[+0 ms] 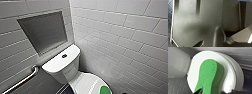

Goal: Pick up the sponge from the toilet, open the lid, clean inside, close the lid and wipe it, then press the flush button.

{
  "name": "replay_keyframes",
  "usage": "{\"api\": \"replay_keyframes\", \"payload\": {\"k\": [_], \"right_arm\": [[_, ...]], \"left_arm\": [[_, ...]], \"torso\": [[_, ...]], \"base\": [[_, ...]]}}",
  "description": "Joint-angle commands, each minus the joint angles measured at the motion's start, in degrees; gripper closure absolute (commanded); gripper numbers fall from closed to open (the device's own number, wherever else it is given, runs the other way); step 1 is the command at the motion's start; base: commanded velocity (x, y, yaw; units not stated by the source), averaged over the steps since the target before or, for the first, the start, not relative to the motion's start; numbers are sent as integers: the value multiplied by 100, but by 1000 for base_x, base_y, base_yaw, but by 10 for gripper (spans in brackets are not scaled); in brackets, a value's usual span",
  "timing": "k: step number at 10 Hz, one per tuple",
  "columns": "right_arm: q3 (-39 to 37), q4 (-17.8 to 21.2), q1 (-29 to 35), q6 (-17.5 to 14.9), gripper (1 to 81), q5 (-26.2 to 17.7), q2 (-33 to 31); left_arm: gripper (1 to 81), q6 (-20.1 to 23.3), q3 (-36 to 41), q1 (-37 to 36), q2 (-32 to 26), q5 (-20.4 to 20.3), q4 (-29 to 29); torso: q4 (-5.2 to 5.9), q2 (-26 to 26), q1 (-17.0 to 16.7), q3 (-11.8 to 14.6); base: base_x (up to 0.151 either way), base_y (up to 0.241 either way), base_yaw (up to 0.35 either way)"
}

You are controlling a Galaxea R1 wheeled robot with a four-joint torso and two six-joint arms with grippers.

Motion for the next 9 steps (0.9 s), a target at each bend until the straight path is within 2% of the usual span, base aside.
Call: {"api": "replay_keyframes", "payload": {"k": [1,2,3,5,8,9], "right_arm": [[186,74,579,26,10,-282,-127],[230,66,623,26,10,-282,-136],[317,66,718,26,10,-282,-153],[458,83,877,52,10,-282,-180],[283,92,1054,219,10,-431,39],[73,161,1124,332,10,-658,153]], "left_arm": [[10,1,20,26,-6,432,23],[10,-8,19,26,-6,432,23],[10,0,19,26,-6,432,23],[10,1,19,26,-6,432,23],[10,0,10,26,-6,432,15],[10,0,10,26,-6,432,23]], "torso": [[0,0,0,-531],[0,-4,2,-164],[0,-4,9,-325],[0,-4,13,-428],[0,-4,15,-426],[0,-4,15,-428]], "base": [[0,0,0],[0,0,0],[0,0,0],[0,0,0],[0,0,0],[0,0,0]]}}
